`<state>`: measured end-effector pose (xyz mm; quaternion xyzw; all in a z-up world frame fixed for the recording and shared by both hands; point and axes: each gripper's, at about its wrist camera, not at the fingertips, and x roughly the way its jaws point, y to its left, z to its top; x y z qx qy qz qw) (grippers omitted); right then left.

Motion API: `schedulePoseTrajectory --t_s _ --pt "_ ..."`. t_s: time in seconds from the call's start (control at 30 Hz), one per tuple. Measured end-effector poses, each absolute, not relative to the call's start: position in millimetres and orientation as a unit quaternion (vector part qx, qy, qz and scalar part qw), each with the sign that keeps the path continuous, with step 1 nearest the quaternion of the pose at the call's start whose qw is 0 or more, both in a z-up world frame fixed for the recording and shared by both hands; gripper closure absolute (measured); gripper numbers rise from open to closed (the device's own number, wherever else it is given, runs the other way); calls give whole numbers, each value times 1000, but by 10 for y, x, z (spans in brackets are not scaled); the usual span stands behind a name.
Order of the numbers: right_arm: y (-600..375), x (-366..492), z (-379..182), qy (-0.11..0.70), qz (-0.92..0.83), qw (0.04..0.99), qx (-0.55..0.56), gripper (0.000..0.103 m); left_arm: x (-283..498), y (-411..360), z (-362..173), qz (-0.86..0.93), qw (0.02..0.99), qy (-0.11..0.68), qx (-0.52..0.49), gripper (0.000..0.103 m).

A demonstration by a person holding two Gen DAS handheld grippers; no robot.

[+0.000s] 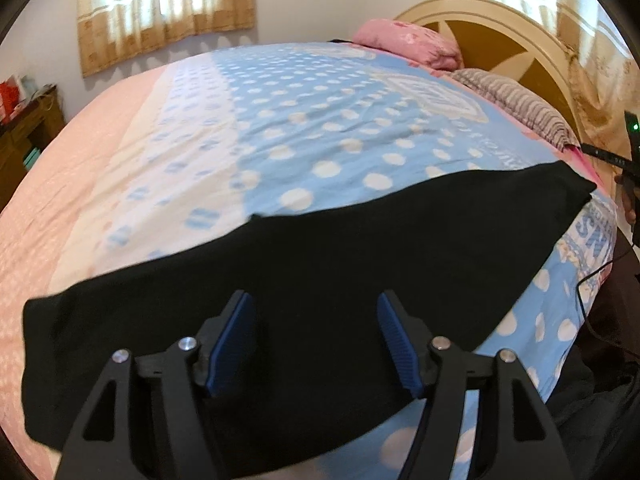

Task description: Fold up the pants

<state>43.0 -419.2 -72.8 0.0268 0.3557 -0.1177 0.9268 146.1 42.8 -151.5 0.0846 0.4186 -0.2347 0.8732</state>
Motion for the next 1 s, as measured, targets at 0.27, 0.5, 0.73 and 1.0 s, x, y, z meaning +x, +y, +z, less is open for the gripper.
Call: schedulePoseTrajectory --t_s 0.27,0.5,0.73,1.0 --pt "-3275 779 -1283 435 33 900 -21 39 1413 242 -1635 -259 860 432 86 35" --pt "-3098 500 -1750 516 35 853 -72 43 1259 362 -1785 -265 848 451 87 30" --pt "-2947 606 -1441 469 68 880 -27 43 1141 360 -1805 -264 848 450 91 25" --pt "-2494 703 -1682 472 111 872 -71 51 1115 386 -1758 -261 850 447 94 24"
